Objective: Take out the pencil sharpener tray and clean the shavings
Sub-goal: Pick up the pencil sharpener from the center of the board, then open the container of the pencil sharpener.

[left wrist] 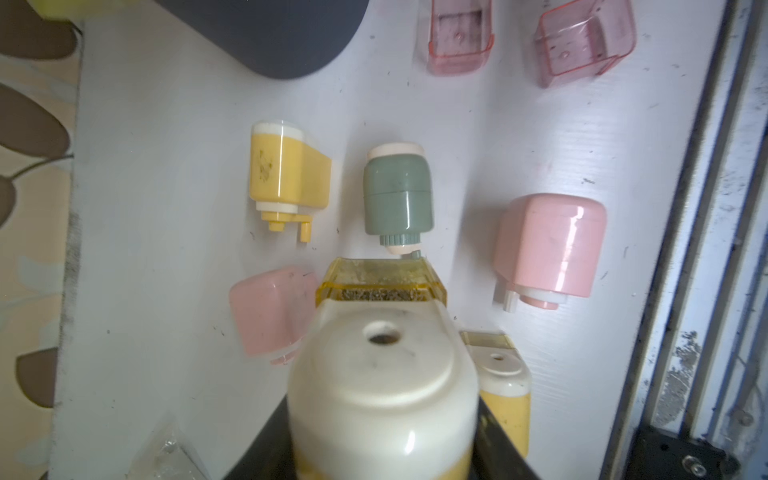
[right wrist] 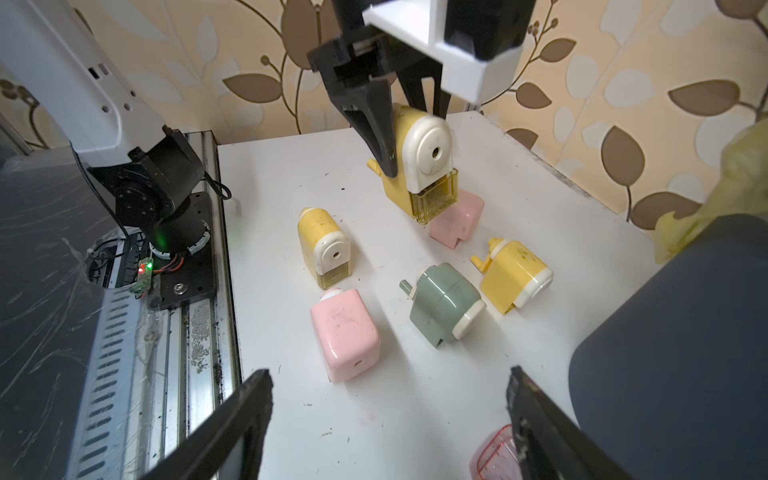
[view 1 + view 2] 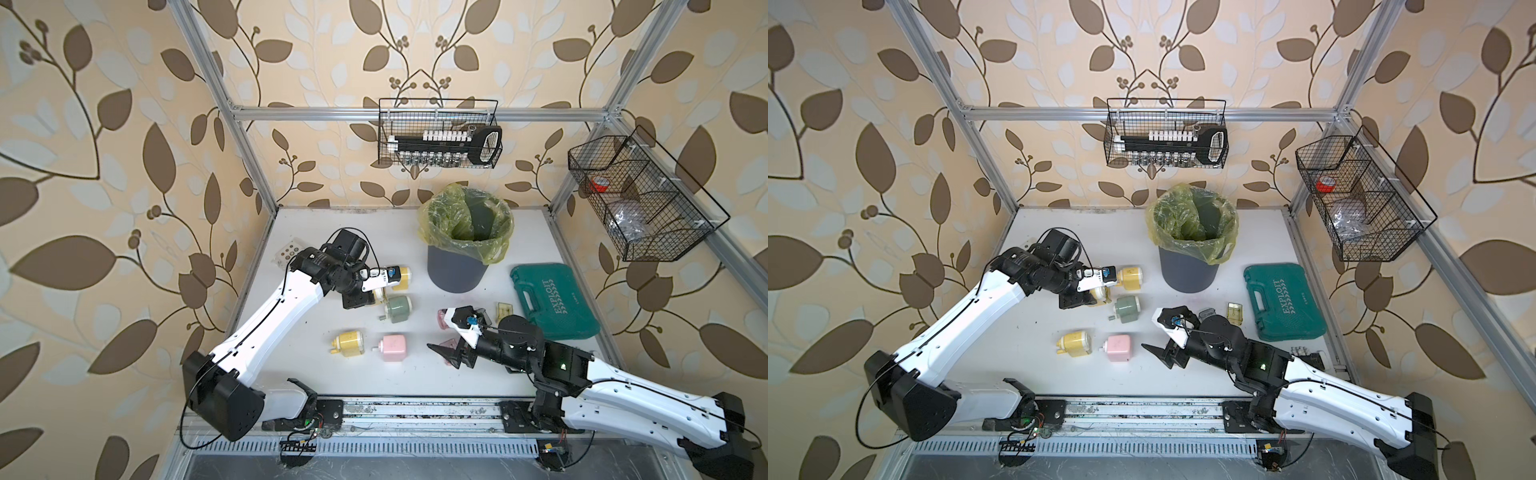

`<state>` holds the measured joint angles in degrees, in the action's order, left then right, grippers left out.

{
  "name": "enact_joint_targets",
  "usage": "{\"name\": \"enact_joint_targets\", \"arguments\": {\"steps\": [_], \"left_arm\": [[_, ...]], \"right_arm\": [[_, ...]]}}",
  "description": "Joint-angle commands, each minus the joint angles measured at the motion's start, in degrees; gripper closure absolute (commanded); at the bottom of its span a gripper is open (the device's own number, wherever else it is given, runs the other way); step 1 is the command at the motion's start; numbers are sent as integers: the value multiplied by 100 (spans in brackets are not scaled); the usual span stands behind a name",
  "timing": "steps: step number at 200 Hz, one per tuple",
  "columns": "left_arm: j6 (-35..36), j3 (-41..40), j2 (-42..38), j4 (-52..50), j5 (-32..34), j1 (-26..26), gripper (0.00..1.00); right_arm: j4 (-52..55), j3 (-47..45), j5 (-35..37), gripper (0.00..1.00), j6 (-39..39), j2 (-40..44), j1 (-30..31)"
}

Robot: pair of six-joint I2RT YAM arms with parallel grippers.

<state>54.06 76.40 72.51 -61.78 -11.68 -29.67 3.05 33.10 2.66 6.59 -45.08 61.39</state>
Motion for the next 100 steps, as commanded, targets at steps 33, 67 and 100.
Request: {"name": "enact_joint_targets", "arguments": {"steps": [33, 67, 100], "left_arm": [[-835, 499, -544, -1375, -241, -880, 100], [-1212, 465, -711, -1362, -335, -1285, 100], [-1461, 393, -769, -1137, -544, -1401, 100]], "right_arm": [[-2380, -254, -1273, 15, 598, -1066, -131], [-2833, -126, -1854, 19, 323, -1497, -201], [-3259, -361, -1861, 22, 86, -1495, -208]]}}
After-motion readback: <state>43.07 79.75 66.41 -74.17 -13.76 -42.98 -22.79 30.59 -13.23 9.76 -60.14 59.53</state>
